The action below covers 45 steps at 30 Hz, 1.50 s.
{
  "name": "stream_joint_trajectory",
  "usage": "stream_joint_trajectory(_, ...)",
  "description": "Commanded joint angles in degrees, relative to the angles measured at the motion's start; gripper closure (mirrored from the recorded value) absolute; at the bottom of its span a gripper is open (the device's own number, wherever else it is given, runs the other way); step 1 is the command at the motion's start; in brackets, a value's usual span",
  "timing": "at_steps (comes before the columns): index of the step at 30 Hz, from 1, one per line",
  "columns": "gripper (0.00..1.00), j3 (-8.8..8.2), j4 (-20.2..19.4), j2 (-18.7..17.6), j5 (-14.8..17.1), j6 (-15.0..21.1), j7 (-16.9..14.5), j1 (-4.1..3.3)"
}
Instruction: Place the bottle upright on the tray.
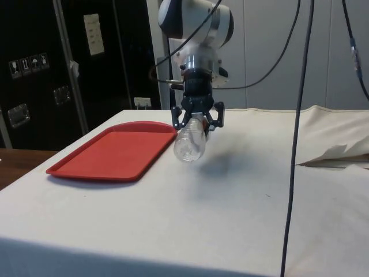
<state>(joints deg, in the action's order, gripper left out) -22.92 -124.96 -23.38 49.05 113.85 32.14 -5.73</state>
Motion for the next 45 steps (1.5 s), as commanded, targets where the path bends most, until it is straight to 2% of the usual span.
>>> stream_joint_trajectory(1, 1.00, -0.23, -0.3, 0.5, -0.5, 0.8, 0.7, -0.46)
stream_joint_trajectory(3, 1.00, -0.23, -0.3, 0.9, -0.8, 1.1, 0.9, -0.57)
stream_joint_trajectory(4, 1.00, 0.00, 0.0, 0.3, -0.2, 0.2, 0.2, -0.11)
stream_joint_trajectory(5, 1.00, -0.17, -0.3, 1.0, -1.0, 1.3, 1.1, -0.63)
stream_joint_trajectory(11, 1.00, -0.17, -0.3, 2.0, -2.4, 2.2, 2.3, -1.03)
stream_joint_trajectory(12, 1.00, 0.00, 0.0, 1.6, -2.0, 1.3, 1.8, -0.57)
stream_joint_trajectory(13, 1.00, -0.11, -0.3, 2.1, -2.5, 2.3, 2.5, -1.09)
stream_joint_trajectory(15, 1.00, -0.17, -0.3, 2.5, -3.0, 2.8, 2.9, -1.38)
stream_joint_trajectory(20, 1.00, -0.06, -0.3, 3.3, -4.1, 3.4, 4.0, -1.66)
stream_joint_trajectory(21, 1.00, 0.11, 0.1, 2.8, -3.8, 2.5, 3.4, -1.20)
stream_joint_trajectory(22, 1.00, -0.06, -0.3, 3.4, -4.4, 3.6, 4.2, -1.72)
stream_joint_trajectory(29, 1.00, 0.23, -0.3, 4.6, -6.1, 4.5, 5.7, -2.06)
stream_joint_trajectory(30, 1.00, 0.29, -0.3, 4.7, -6.4, 4.6, 6.0, -2.06)
stream_joint_trajectory(31, 1.00, 0.52, 0.1, 4.3, -6.0, 3.8, 5.4, -1.60)
stream_joint_trajectory(32, 1.00, 0.34, -0.3, 4.9, -6.6, 4.8, 6.1, -2.06)
stream_joint_trajectory(40, 1.00, 0.69, -0.3, 6.1, -8.9, 5.8, 8.1, -2.41)
stream_joint_trajectory(41, 1.00, 0.92, 0.1, 5.8, -8.7, 5.0, 7.7, -1.95)
stream_joint_trajectory(42, 1.00, 0.80, -0.3, 6.4, -9.5, 6.1, 8.6, -2.46)
stream_joint_trajectory(45, 1.00, 0.97, -0.3, 6.8, -10.2, 6.4, 9.3, -2.52)
